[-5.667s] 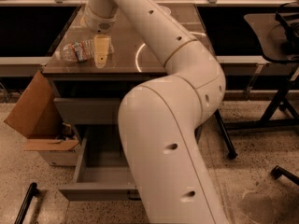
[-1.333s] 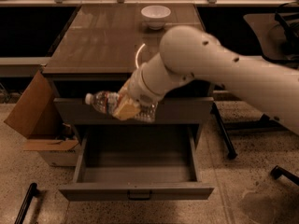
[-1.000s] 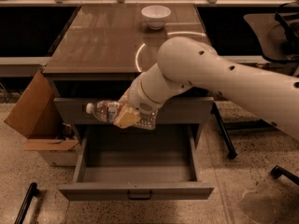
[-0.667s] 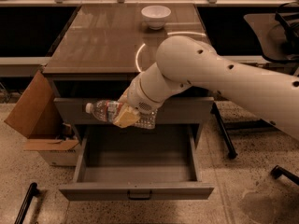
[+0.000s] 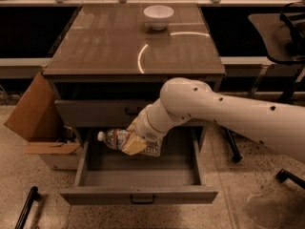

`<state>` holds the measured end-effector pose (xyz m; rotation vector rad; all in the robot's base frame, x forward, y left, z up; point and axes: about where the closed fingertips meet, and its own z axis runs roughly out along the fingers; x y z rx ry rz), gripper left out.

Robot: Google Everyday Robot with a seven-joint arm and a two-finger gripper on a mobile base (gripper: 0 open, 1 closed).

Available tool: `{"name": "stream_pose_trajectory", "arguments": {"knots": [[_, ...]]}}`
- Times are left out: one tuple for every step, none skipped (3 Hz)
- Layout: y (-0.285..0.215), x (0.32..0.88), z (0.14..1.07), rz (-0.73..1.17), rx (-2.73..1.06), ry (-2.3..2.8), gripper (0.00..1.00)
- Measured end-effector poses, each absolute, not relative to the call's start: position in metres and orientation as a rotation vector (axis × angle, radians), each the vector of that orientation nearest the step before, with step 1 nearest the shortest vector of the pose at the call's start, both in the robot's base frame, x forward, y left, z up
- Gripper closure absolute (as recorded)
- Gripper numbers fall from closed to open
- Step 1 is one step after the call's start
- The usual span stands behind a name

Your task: Place water bottle into middle drawer

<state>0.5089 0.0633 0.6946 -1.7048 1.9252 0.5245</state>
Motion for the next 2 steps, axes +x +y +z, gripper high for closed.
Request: {"name": "stream_pose_trajectory", "arguments": {"knots": [[0.054,0.509,0.646,0.569,-1.605,1.971,1.0],[0.048,0.519,0.584,0.594,-1.499,2.024,1.0]]}}
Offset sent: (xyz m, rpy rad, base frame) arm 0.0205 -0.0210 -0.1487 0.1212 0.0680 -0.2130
